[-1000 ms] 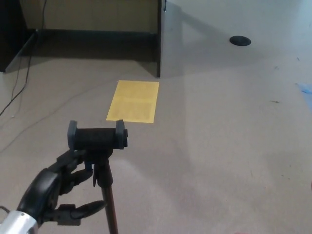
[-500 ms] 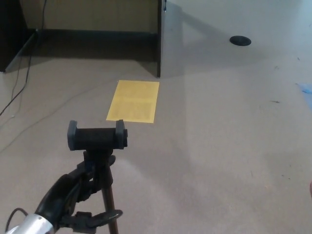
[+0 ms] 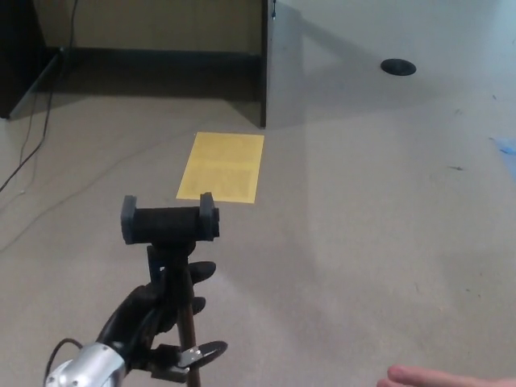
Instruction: There is a tripod standing in front of the robot and the robot extends its left arm to grab it. It lifts the tripod and passes it to a person.
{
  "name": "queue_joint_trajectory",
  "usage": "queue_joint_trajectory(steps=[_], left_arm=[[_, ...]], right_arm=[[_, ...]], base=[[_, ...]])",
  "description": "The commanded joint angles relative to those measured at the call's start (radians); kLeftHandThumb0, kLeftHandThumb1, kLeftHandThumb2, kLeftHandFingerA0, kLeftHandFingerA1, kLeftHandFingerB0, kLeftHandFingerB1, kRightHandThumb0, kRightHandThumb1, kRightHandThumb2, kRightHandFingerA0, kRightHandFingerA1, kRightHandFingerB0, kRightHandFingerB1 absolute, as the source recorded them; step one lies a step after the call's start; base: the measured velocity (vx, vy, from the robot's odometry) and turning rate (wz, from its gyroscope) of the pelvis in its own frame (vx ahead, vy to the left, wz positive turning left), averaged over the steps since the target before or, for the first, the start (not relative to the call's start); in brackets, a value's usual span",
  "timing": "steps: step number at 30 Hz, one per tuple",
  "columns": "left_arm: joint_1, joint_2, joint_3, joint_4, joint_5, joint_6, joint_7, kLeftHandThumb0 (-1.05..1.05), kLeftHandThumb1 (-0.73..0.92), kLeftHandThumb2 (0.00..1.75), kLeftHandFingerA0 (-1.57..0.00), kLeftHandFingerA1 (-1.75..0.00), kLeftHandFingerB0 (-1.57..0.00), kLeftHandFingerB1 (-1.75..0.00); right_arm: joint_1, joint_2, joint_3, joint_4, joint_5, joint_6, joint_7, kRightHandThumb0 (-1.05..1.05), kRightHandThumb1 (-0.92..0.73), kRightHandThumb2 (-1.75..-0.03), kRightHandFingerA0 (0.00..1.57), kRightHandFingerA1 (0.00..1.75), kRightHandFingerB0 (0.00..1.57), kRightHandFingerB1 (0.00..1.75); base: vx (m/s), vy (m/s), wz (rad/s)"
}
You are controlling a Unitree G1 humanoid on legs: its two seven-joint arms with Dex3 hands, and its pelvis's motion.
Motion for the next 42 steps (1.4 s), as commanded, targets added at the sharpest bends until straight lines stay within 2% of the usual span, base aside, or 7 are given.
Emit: queue_joint_trajectory(steps=[1,8,9,14,17,21,42], left_arm=[[-0.060,-0.021,-0.003,0.080,0.042,0.007,0.049,-0.49,0.41,0.64,-0.33,-0.44,-0.14,-0.33],[-0.120,-0.104,0.017,0.178,0.070,-0.001,0.196,-0.35,0.63,0.61,-0.73,-0.51,-0.25,-0.31],[-0.130,-0.112,0.019,0.194,0.074,-0.008,0.206,-0.23,0.52,0.94,-0.68,-0.69,-0.13,-0.47],[-0.139,-0.156,0.040,0.220,0.073,-0.095,0.272,-0.14,0.89,0.65,-1.15,-0.67,-0.48,-0.37],[-0.134,-0.179,0.056,0.182,0.059,-0.138,0.274,-0.09,0.88,0.66,-1.13,-1.07,-0.74,-0.48],[-0.110,-0.177,0.027,0.072,0.116,-0.161,0.317,-0.02,0.81,0.81,-1.01,-1.24,-0.77,-1.22],[-0.136,-0.199,0.025,-0.310,0.066,-0.009,0.233,0.02,0.74,0.87,-1.10,-1.24,-0.84,-1.18]], right_arm=[[-0.001,-0.007,0.000,0.004,0.002,-0.018,0.003,-0.45,-0.54,-0.78,0.67,0.55,0.41,0.46],[-0.012,-0.003,0.001,0.009,0.000,-0.015,0.007,-0.45,-0.54,-0.78,0.67,0.55,0.41,0.46],[-0.014,-0.004,0.002,0.007,-0.001,-0.013,0.009,-0.45,-0.54,-0.78,0.67,0.55,0.41,0.46],[-0.014,-0.008,0.010,-0.001,-0.007,-0.025,0.001,-0.43,-0.54,-0.77,0.68,0.56,0.41,0.46],[-0.020,-0.011,0.009,0.002,-0.002,-0.019,0.010,-0.44,-0.54,-0.78,0.68,0.56,0.40,0.46],[-0.023,-0.014,0.008,-0.005,0.001,-0.007,0.021,-0.43,-0.54,-0.78,0.66,0.55,0.40,0.45],[-0.015,-0.023,0.019,-0.001,-0.008,0.005,0.023,-0.45,-0.55,-0.79,0.66,0.55,0.43,0.47]], base=[[0.00,0.000,0.00],[0.00,0.000,0.00],[0.00,0.000,0.00],[0.00,0.000,0.00],[0.00,0.000,0.00],[0.00,0.000,0.00],[0.00,0.000,0.00]])
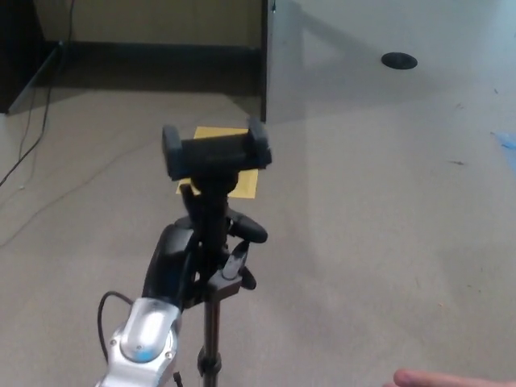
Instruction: There is a tripod standing in front of the robot and the robot extends its left arm to grab it. It lifts the tripod and passes it to a person.
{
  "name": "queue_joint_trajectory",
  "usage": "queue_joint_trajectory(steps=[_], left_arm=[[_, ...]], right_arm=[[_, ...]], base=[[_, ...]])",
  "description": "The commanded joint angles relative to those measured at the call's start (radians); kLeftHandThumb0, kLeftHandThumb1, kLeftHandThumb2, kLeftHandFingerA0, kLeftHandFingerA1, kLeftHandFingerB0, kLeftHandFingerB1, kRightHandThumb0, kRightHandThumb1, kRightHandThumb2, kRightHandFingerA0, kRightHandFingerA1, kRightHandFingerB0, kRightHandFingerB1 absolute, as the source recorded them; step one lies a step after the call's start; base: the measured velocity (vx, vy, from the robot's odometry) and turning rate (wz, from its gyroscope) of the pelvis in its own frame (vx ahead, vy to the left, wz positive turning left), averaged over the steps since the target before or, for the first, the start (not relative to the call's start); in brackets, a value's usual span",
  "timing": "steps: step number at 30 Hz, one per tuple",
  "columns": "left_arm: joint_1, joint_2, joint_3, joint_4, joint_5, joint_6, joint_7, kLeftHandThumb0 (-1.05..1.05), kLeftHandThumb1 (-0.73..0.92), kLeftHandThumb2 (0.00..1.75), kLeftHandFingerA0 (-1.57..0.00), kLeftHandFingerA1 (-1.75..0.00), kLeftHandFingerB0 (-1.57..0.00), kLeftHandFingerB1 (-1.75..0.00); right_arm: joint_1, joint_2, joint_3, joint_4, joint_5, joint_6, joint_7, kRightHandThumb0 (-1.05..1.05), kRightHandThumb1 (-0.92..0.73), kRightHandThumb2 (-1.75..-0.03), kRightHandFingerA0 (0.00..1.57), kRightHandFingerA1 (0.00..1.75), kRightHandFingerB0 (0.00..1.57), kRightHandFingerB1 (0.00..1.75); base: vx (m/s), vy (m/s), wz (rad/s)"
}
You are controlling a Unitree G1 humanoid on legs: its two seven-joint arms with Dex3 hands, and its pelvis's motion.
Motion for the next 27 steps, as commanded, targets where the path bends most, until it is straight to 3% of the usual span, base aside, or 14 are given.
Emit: queue_joint_trajectory(steps=[1,6,8,12,17,18,21,25,26,27], left_arm=[[-0.096,-0.016,-0.022,-0.087,-0.018,0.021,-0.031,0.05,0.73,0.89,-1.11,-1.23,-0.85,-1.17],[-0.176,-0.062,-0.062,-0.183,-0.045,0.132,-0.068,0.05,0.75,0.85,-1.05,-1.27,-0.82,-1.16],[-0.211,-0.074,-0.080,-0.205,-0.040,0.171,-0.080,-0.03,0.71,0.89,-1.07,-1.25,-0.81,-1.20],[-0.289,-0.096,-0.113,-0.228,-0.016,0.225,-0.079,-0.08,0.67,0.88,-1.15,-1.15,-0.90,-1.13],[-0.385,-0.140,-0.137,-0.253,-0.037,0.313,-0.100,-0.11,0.69,0.86,-1.13,-1.14,-0.88,-1.11],[-0.407,-0.145,-0.147,-0.244,-0.029,0.294,-0.108,-0.09,0.67,0.89,-1.14,-1.16,-0.87,-1.14],[-0.429,-0.169,-0.157,-0.258,-0.038,0.333,-0.108,-0.10,0.67,0.87,-1.14,-1.16,-0.88,-1.13],[-0.444,-0.198,-0.212,-0.303,-0.027,0.383,-0.108,-0.09,0.68,0.86,-1.10,-1.17,-0.84,-1.14],[-0.441,-0.223,-0.250,-0.316,-0.028,0.381,-0.114,-0.08,0.67,0.87,-1.09,-1.22,-0.85,-1.14],[-0.434,-0.234,-0.267,-0.326,-0.036,0.385,-0.117,-0.08,0.68,0.87,-1.11,-1.19,-0.86,-1.12]], right_arm=[[0.003,-0.022,-0.005,0.002,0.002,0.010,0.008,-0.45,-0.54,-0.79,0.66,0.55,0.44,0.47],[-0.006,-0.022,-0.006,-0.004,0.003,0.030,0.017,-0.45,-0.55,-0.79,0.65,0.55,0.44,0.47],[-0.006,-0.026,-0.004,-0.006,0.000,0.033,0.018,-0.46,-0.56,-0.80,0.64,0.55,0.44,0.47],[-0.011,-0.027,0.001,-0.015,-0.005,0.037,0.019,-0.47,-0.56,-0.81,0.64,0.55,0.44,0.48],[-0.013,-0.032,0.000,-0.020,-0.002,0.044,0.034,-0.47,-0.56,-0.81,0.61,0.54,0.43,0.47],[-0.012,-0.029,-0.006,-0.020,0.007,0.037,0.045,-0.39,-0.66,-0.60,0.67,0.42,0.48,0.35],[-0.012,-0.029,-0.009,-0.018,0.010,0.030,0.051,-0.39,-0.66,-0.60,0.67,0.42,0.48,0.35],[-0.018,-0.034,0.004,-0.021,-0.012,0.050,0.038,-0.40,-0.67,-0.60,0.67,0.42,0.48,0.35],[-0.020,-0.035,0.010,-0.021,-0.023,0.047,0.022,-0.47,-0.56,-0.81,0.61,0.54,0.45,0.48],[-0.019,-0.035,0.008,-0.023,-0.018,0.046,0.029,-0.41,-0.67,-0.60,0.69,0.42,0.50,0.36]], base=[[0.00,0.000,0.00],[0.00,0.000,0.00],[0.00,0.000,0.00],[0.00,0.000,0.00],[0.00,0.000,0.00],[0.00,0.000,0.00],[0.00,0.000,0.00],[0.00,0.000,0.00],[0.00,0.000,0.00],[0.00,0.000,0.00]])
